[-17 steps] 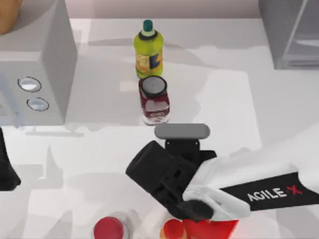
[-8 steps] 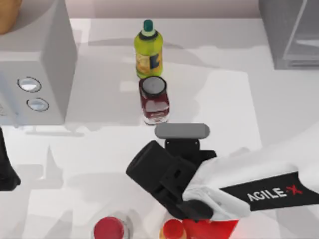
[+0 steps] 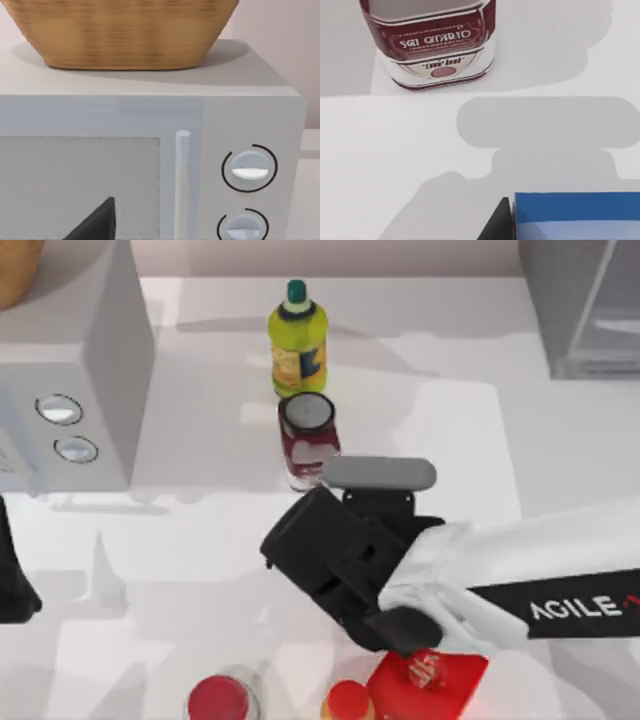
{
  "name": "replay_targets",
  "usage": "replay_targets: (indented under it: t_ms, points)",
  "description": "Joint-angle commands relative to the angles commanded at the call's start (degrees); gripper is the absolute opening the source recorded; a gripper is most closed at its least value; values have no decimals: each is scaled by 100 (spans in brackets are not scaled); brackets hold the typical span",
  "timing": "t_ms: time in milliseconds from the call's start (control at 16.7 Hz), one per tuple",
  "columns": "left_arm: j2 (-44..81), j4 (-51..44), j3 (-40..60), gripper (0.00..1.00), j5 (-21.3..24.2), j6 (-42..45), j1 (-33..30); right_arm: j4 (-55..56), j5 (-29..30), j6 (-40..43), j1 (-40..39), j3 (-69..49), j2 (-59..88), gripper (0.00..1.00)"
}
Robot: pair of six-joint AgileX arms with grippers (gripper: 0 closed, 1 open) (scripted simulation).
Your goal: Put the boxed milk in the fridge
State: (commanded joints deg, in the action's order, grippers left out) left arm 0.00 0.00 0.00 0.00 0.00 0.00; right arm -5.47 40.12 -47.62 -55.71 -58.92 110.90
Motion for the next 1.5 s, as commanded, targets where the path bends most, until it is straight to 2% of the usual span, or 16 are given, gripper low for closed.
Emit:
replay_targets:
  t_ms: [240,540,720,1140,1320,1500]
  points:
    - [0,0,0,100,0,0,0,-808,-111,18,-72,-398,-747,0]
    - [0,0,0,100,0,0,0,-2279,50,-23,-311,-1272,-955,0]
    - [0,0,0,100,0,0,0,-2685,54,80,-186,-1529,-1076,0]
    - [0,0,0,100,0,0,0,-2624,-21,175,-172,-1349,-1231,0]
    - [0,0,0,100,0,0,0,-2318,-323,522,-1,-690,-1917,0]
    - [0,0,0,100,0,0,0,-1730,-867,1083,530,343,-3137,0]
